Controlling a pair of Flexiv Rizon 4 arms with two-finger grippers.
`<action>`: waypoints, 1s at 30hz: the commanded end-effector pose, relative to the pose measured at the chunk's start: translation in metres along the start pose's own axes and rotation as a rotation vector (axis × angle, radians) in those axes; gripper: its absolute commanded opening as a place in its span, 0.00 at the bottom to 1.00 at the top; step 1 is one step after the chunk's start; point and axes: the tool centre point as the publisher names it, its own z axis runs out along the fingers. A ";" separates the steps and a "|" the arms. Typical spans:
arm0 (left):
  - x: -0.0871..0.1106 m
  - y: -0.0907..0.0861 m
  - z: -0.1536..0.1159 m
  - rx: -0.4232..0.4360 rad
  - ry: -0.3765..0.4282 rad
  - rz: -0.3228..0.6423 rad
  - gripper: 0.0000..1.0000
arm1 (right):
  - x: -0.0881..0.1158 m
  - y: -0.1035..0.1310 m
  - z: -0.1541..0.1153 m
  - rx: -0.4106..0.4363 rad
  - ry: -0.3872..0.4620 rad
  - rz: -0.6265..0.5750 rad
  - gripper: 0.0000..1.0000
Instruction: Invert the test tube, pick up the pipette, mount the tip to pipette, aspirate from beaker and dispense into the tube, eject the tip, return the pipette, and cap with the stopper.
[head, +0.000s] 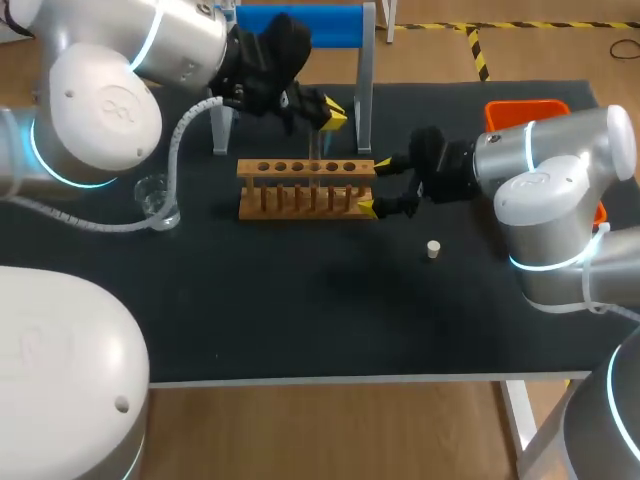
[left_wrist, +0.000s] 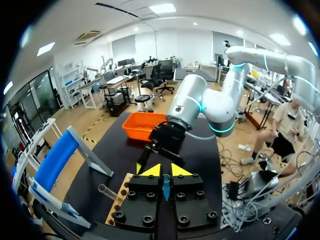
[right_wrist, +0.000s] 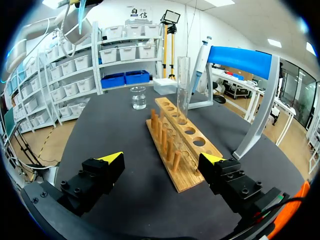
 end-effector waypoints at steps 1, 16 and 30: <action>0.003 0.001 0.003 0.024 -0.007 -0.008 0.00 | 0.000 0.000 -0.001 0.002 0.003 0.000 1.00; 0.005 -0.001 -0.001 0.059 -0.030 -0.032 0.00 | 0.000 0.000 -0.001 0.002 0.003 0.000 1.00; 0.005 -0.001 -0.001 0.059 -0.030 -0.032 0.00 | 0.000 0.000 -0.001 0.002 0.003 0.000 1.00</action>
